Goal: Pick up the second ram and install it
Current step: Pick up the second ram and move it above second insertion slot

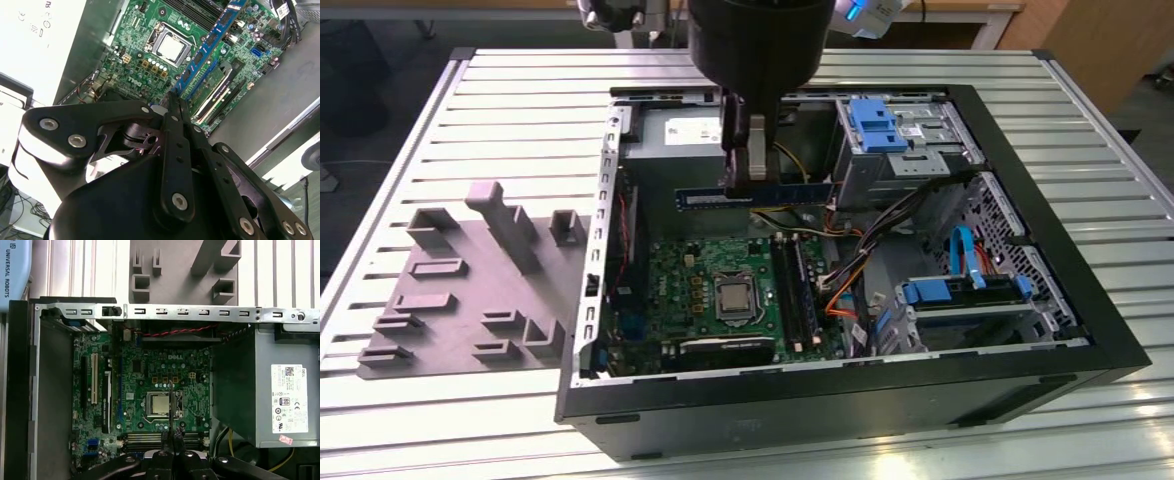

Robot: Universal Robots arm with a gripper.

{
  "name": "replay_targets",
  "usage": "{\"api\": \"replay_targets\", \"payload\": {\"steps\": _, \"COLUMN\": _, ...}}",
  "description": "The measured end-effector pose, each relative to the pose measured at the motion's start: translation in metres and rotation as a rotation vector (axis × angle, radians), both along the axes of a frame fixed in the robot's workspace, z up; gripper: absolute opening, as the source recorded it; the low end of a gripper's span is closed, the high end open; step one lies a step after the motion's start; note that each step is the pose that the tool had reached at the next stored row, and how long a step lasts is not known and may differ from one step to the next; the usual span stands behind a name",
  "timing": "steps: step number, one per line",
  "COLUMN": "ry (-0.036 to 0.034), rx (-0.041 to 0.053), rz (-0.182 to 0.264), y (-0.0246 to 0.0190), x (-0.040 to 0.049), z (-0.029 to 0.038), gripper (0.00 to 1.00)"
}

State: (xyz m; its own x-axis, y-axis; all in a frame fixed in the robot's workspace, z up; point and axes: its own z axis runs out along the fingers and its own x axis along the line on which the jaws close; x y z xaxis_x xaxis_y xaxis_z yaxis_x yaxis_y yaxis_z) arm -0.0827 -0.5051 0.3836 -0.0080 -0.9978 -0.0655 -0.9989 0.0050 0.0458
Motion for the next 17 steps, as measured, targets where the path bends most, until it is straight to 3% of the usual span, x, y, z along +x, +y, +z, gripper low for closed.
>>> {"api": "replay_targets", "payload": {"steps": 8, "ry": 0.0000, "rx": 0.0000, "rz": 0.000, "y": 0.0000, "x": 0.0014, "z": -0.0028, "gripper": 0.11}}
{"api": "replay_targets", "payload": {"steps": 10, "ry": 0.0000, "rx": 0.0000, "rz": 0.000, "y": 0.0000, "x": 0.0035, "z": -0.0094, "gripper": 0.11}}
{"api": "replay_targets", "payload": {"steps": 17, "ry": 0.0000, "rx": -0.0001, "rz": 0.000, "y": 0.0000, "x": 0.0039, "z": -0.0115, "gripper": 0.11}}
